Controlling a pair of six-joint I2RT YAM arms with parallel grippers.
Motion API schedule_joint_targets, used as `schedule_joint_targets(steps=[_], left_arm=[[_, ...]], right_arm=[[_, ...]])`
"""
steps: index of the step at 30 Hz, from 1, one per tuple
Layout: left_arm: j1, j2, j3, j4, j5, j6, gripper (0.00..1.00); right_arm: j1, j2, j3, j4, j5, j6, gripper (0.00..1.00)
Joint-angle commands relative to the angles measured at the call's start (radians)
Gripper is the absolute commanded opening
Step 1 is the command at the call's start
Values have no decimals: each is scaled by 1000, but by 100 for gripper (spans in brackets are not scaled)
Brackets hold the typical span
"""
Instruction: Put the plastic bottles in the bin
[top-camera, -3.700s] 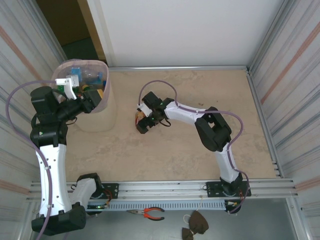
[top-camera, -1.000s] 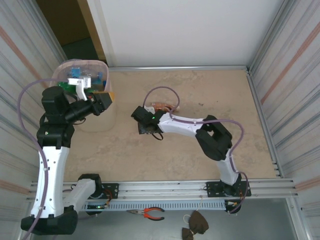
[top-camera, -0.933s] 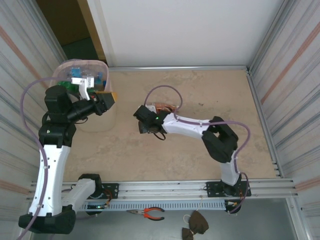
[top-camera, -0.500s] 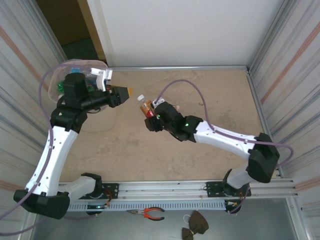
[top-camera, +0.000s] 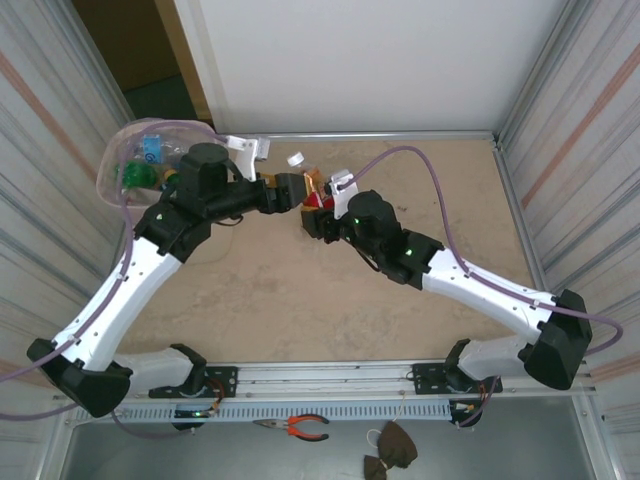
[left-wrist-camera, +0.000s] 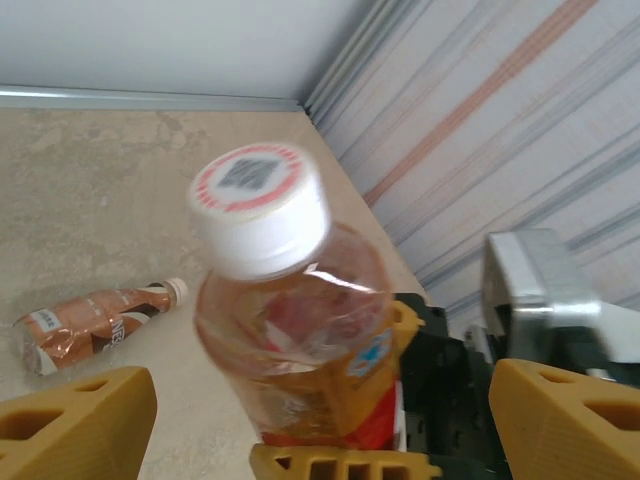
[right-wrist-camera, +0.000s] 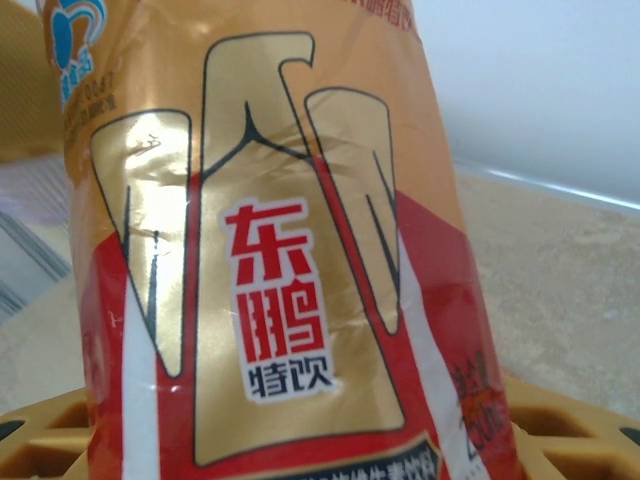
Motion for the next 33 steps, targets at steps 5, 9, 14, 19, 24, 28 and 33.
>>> schedule_joint_targets(steps=[5, 9, 14, 19, 24, 28, 33], left_arm=[[-22, 21, -41, 131, -38, -105, 86], [-48, 56, -20, 151, -21, -101, 84], [-66, 82, -19, 181, -6, -109, 77], [-74, 83, -9, 180, -18, -98, 62], [-74, 69, 15, 145, -41, -49, 54], [-70, 68, 76, 59, -69, 62, 54], [2, 76, 207, -113, -98, 182, 54]], right_arm=[[-2, -22, -2, 67, -39, -16, 54], [-3, -19, 6, 70, -48, -13, 54], [-2, -20, 6, 83, -54, -5, 54], [0, -22, 7, 81, -51, -4, 54], [1, -24, 17, 62, -50, -1, 65], [2, -33, 30, 24, -53, 1, 89], [2, -68, 22, -4, -48, -2, 93]])
